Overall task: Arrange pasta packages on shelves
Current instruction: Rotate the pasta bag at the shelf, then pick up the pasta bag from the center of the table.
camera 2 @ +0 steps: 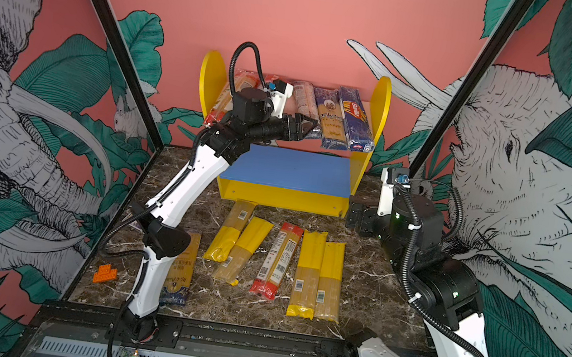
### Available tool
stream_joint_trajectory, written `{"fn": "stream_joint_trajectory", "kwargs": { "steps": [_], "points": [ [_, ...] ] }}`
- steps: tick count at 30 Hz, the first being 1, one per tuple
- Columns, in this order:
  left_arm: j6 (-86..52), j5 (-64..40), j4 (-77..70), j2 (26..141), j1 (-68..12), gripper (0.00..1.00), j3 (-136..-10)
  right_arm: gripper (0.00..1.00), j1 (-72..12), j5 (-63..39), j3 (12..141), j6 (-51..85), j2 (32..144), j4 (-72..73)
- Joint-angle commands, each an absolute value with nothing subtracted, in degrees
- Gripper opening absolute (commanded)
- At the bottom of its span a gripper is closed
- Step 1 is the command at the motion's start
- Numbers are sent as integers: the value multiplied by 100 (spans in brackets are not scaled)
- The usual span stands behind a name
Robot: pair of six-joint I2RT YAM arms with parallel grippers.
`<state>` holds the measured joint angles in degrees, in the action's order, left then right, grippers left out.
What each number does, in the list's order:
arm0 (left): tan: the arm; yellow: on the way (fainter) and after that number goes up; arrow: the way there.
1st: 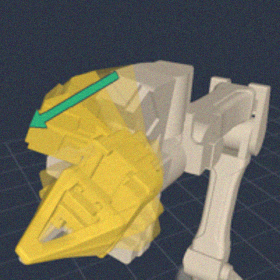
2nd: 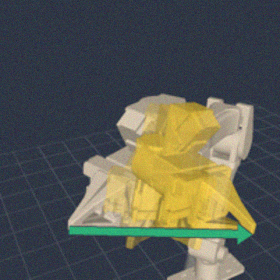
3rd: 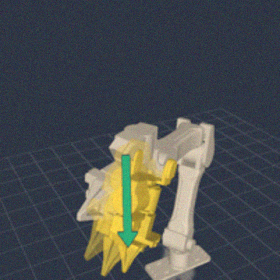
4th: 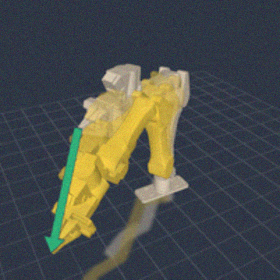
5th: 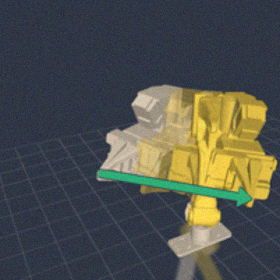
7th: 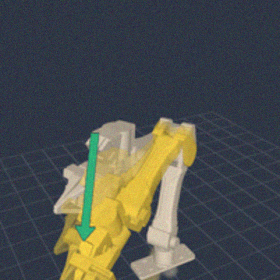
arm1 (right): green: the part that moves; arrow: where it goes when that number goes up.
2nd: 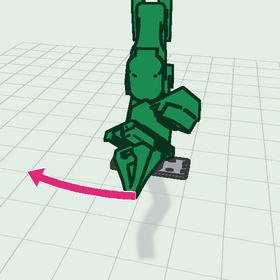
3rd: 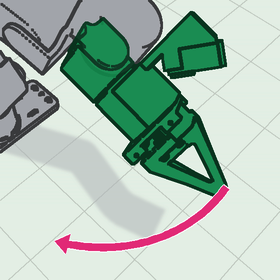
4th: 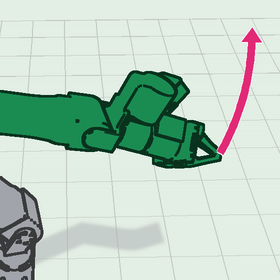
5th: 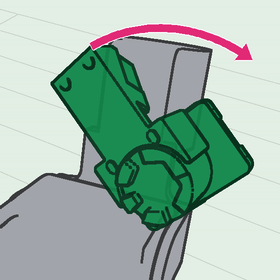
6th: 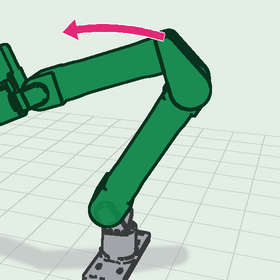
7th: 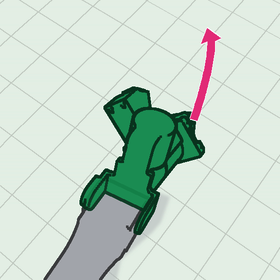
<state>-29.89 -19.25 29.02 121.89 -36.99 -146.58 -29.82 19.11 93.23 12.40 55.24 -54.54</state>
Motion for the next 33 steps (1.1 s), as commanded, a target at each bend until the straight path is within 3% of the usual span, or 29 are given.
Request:
{"fn": "stream_joint_trajectory", "kwargs": {
  "steps": [1, 14, 28, 33],
  "points": [
    [-2774, -1790, 3384, 11782, -3692, 84, -14118, 99, -2950, 1966, 9294, 1228, 5543, -5326],
    [-2488, -1680, 3428, 11022, -3657, 87, -13491, 99, -2942, 1863, 9375, 1349, 5710, -5369],
    [-1964, -102, 3576, 7245, -3665, 92, -9886, 99, -2946, 1280, 8885, 1876, 5896, -5273],
    [-1933, 410, 3962, 6364, -3664, 92, -9148, 99, -2945, 939, 8456, 2150, 5941, -5003]
  ]
}}
